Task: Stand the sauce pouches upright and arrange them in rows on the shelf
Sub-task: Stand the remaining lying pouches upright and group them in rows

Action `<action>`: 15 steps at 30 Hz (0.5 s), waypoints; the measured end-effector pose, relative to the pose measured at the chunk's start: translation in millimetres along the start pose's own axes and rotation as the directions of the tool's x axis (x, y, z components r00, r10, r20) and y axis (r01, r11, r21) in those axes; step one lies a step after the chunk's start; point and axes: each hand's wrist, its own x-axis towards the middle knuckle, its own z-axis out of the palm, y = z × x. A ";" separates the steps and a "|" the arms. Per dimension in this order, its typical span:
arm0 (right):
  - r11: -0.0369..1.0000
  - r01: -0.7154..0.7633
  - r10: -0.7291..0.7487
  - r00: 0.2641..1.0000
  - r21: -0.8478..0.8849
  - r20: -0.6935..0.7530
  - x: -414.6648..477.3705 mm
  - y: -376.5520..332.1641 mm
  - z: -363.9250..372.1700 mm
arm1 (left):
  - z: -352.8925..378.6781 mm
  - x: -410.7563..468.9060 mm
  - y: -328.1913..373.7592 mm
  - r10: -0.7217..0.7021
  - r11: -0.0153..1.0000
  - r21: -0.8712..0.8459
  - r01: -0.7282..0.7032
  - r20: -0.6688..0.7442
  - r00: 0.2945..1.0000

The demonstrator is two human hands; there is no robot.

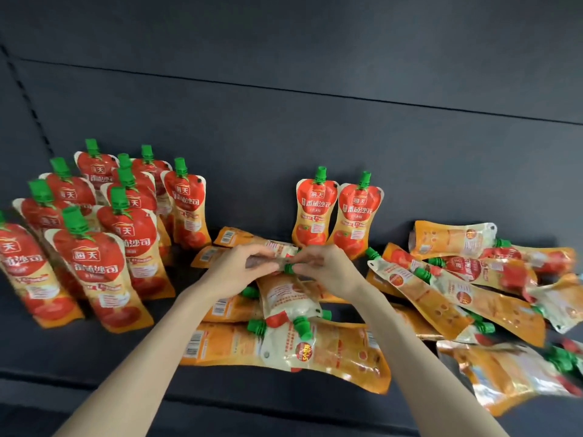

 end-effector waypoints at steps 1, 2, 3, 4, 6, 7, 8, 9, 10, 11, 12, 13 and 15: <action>1.000 0.007 -0.008 1.000 0.023 0.024 0.7 0.4 -0.3 | -0.6 1.1 -2.5 0.000 1.000 0.013 0.000 -0.006 1.000; 0.999 0.007 -0.008 0.999 0.032 0.051 1.2 0.5 -0.2 | -0.7 1.9 -5.4 -0.002 1.000 0.019 0.002 -0.010 1.000; 1.000 0.004 -0.006 0.997 0.031 0.074 1.2 0.5 -0.1 | -0.7 1.8 -6.7 0.004 1.000 0.016 -0.003 -0.016 1.000; 1.000 0.005 -0.007 0.997 0.029 0.082 1.6 0.9 -0.2 | -0.6 1.8 -8.1 0.005 1.000 0.003 -0.005 -0.017 1.000; 0.999 0.022 -0.023 0.999 0.034 0.041 2.8 1.0 -2.6 | -1.8 1.0 -8.3 0.024 0.998 -0.058 -0.025 -0.017 1.000; 0.998 0.037 -0.037 0.999 0.043 -0.002 3.6 -0.5 -5.0 | -3.3 0.0 -7.7 0.044 0.995 -0.090 -0.045 -0.021 0.999; 0.997 0.052 -0.048 0.997 0.062 -0.052 5.2 -3.3 -8.8 | -5.3 -0.9 -7.0 0.064 0.991 -0.112 -0.067 -0.028 0.998; 0.993 0.063 -0.053 0.993 0.095 -0.104 7.4 -7.2 -13.5 | -7.5 -1.4 -6.5 0.086 0.988 -0.126 -0.090 -0.034 0.996; 0.989 0.076 -0.055 0.987 0.129 -0.153 10.1 -11.8 -18.8 | -9.4 -1.6 -6.5 0.104 0.986 -0.131 -0.108 -0.035 0.994; 0.985 0.093 -0.062 0.978 0.147 -0.200 12.9 -16.1 -23.9 | -10.7 -2.0 -6.2 0.123 0.983 -0.134 -0.127 -0.036 0.992; 0.983 0.112 -0.074 0.968 0.147 -0.239 15.5 -20.3 -27.9 | -11.2 -2.1 -5.9 0.136 0.981 -0.136 -0.140 -0.041 0.990; 0.982 0.128 -0.087 0.960 0.142 -0.267 17.6 -24.2 -30.7 | -11.1 -2.1 -4.3 0.144 0.979 -0.137 -0.150 -0.058 0.988; 0.976 0.148 -0.094 0.949 0.162 -0.301 20.5 -32.0 -32.5 | -10.9 0.5 -0.3 0.159 0.974 -0.137 -0.179 -0.148 0.976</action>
